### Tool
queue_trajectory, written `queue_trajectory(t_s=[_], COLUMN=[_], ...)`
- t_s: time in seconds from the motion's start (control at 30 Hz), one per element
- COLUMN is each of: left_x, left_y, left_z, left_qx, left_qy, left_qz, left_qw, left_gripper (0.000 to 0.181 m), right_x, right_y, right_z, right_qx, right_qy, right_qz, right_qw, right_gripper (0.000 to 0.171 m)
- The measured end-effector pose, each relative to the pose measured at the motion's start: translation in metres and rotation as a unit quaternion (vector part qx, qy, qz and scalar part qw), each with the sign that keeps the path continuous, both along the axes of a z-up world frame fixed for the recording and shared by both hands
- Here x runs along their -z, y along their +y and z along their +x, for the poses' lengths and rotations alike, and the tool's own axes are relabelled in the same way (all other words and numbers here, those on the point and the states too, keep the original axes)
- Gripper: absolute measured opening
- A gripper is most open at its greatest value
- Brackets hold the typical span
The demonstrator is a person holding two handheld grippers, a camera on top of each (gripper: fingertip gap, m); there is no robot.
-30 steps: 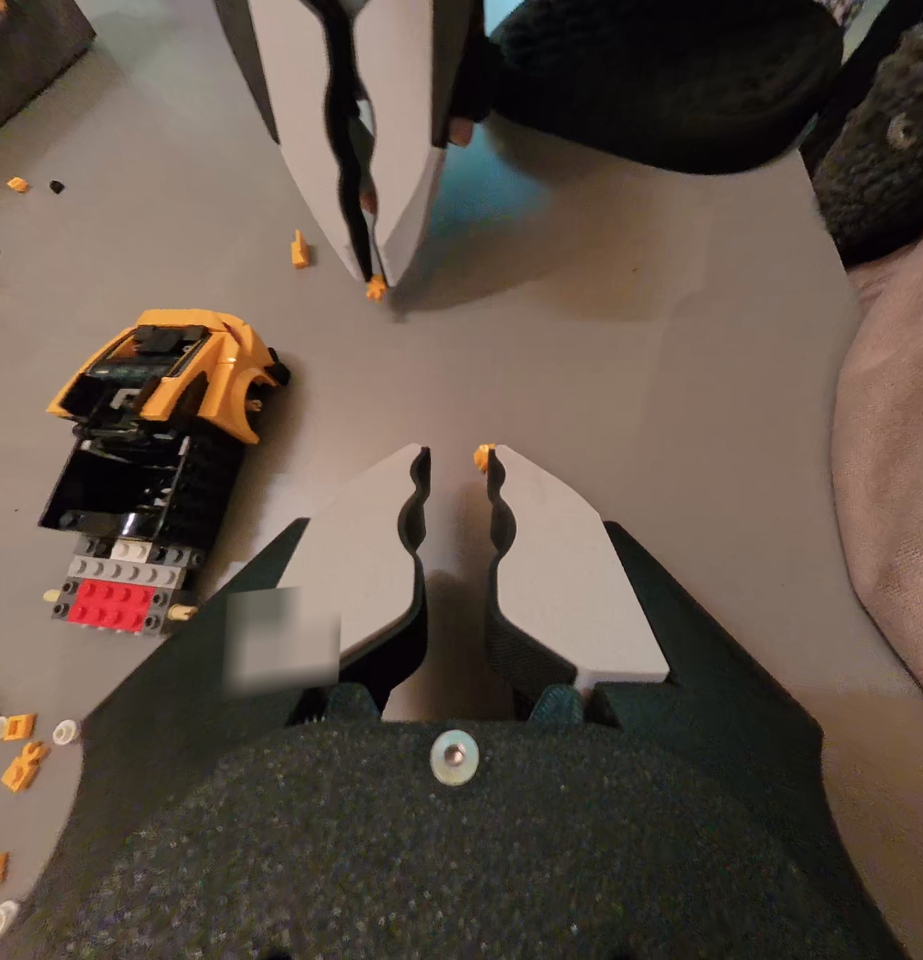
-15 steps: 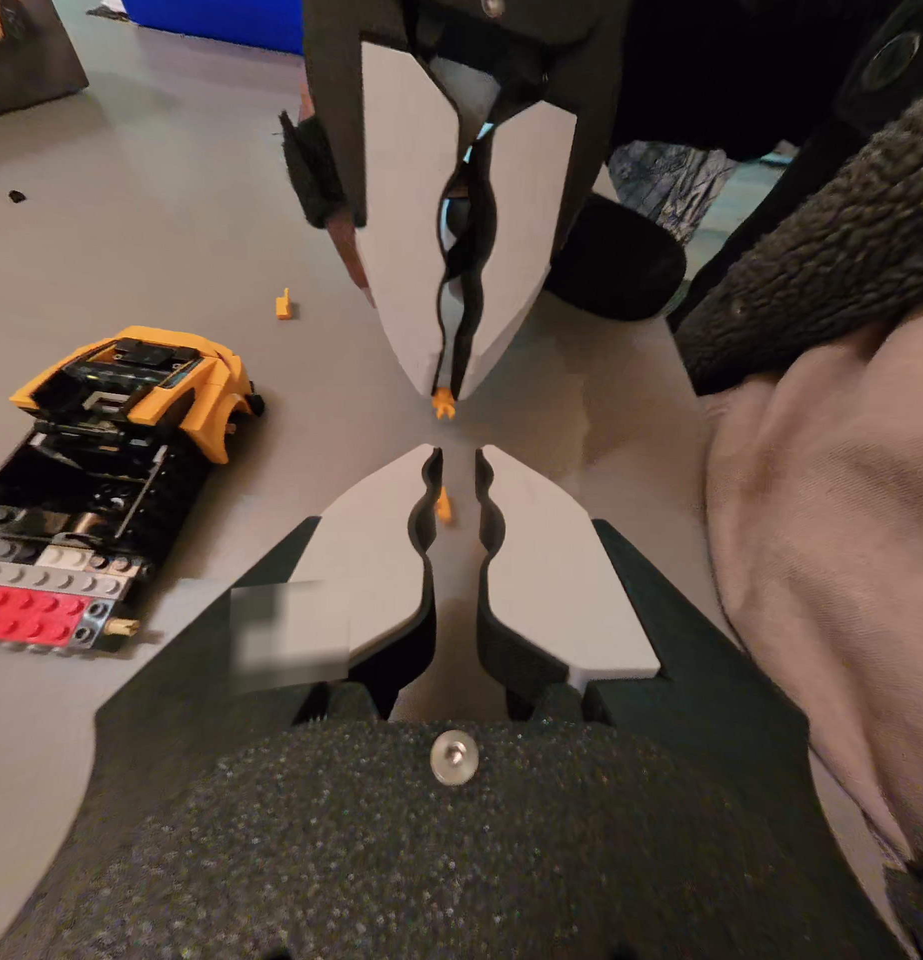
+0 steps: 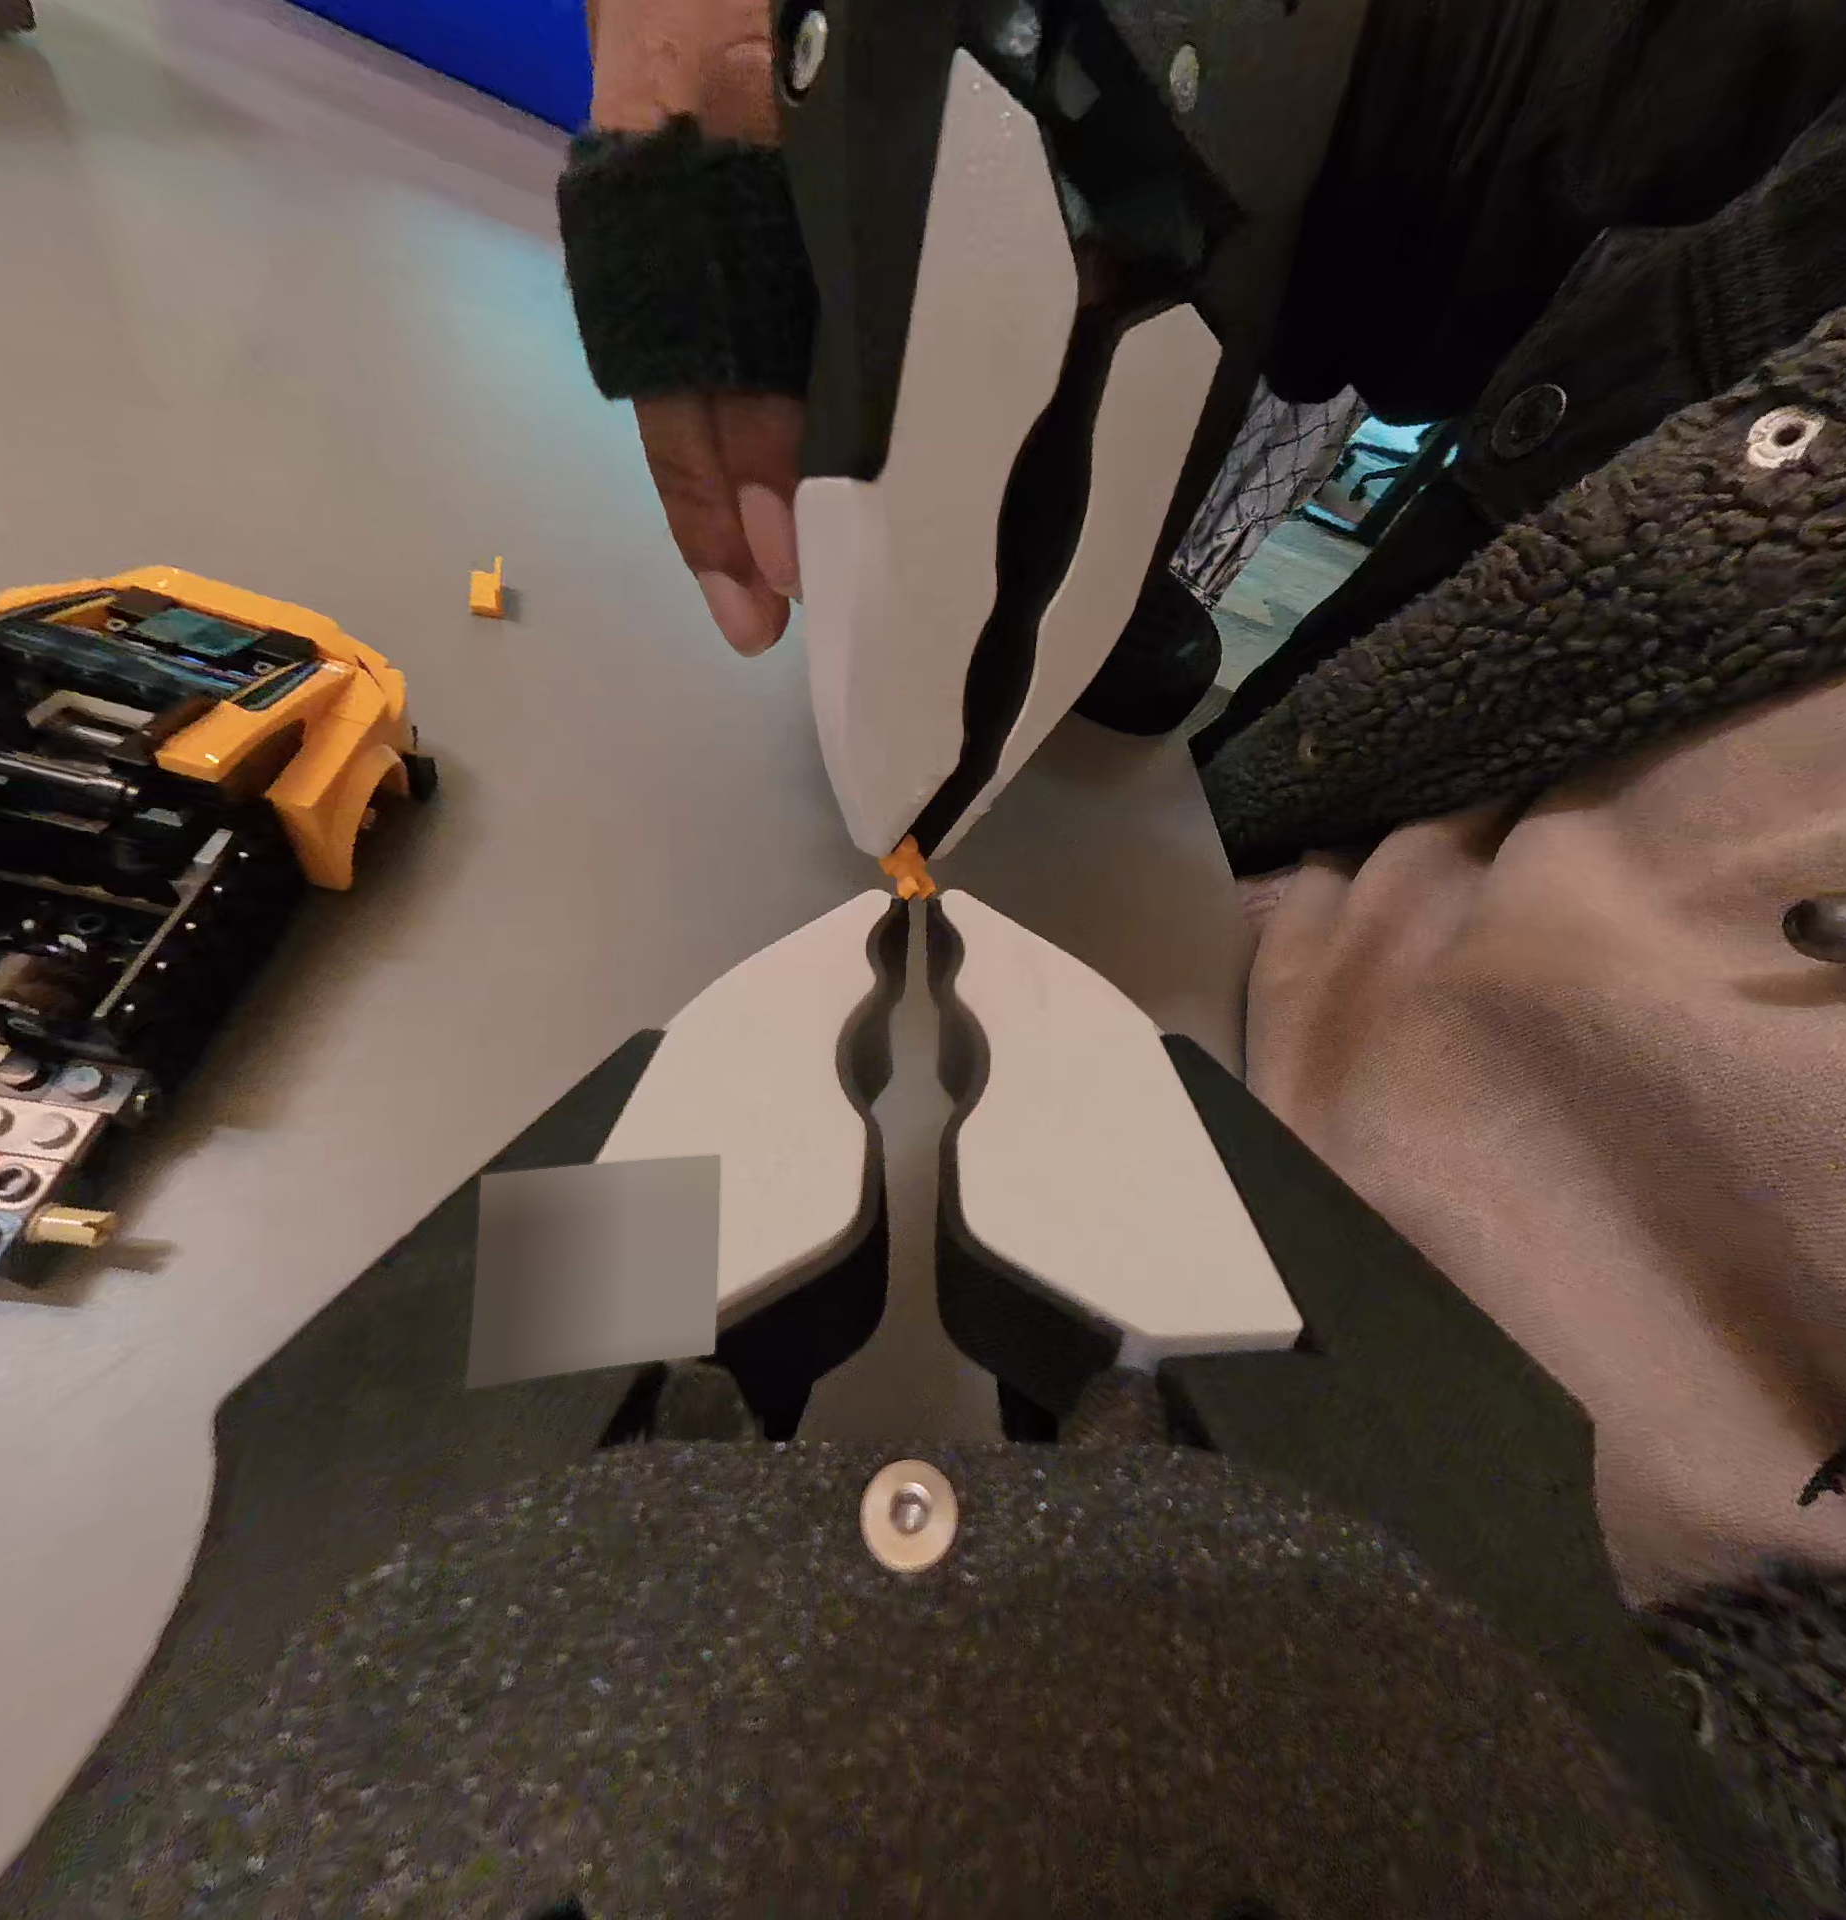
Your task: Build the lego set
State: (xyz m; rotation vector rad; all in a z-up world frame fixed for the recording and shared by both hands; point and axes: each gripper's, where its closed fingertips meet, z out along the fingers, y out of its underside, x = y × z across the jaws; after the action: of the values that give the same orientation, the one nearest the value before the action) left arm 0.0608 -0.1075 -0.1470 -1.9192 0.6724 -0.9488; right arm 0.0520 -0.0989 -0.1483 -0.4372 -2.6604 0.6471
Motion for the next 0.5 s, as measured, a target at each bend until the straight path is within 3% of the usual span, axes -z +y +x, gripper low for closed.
queue_trajectory(t_s=[0.5], left_x=[0.0006], left_y=[0.0008], left_z=[-0.0011], left_qx=[-0.005], left_qy=[-0.081], left_qz=[-0.088], left_qw=[0.993], left_gripper=[0.004], right_x=[0.0052], right_y=[-0.0019], right_z=[0.0009], right_qx=[-0.043], right_qy=[0.029], right_qz=[0.105], right_qw=[0.993], right_gripper=[0.008])
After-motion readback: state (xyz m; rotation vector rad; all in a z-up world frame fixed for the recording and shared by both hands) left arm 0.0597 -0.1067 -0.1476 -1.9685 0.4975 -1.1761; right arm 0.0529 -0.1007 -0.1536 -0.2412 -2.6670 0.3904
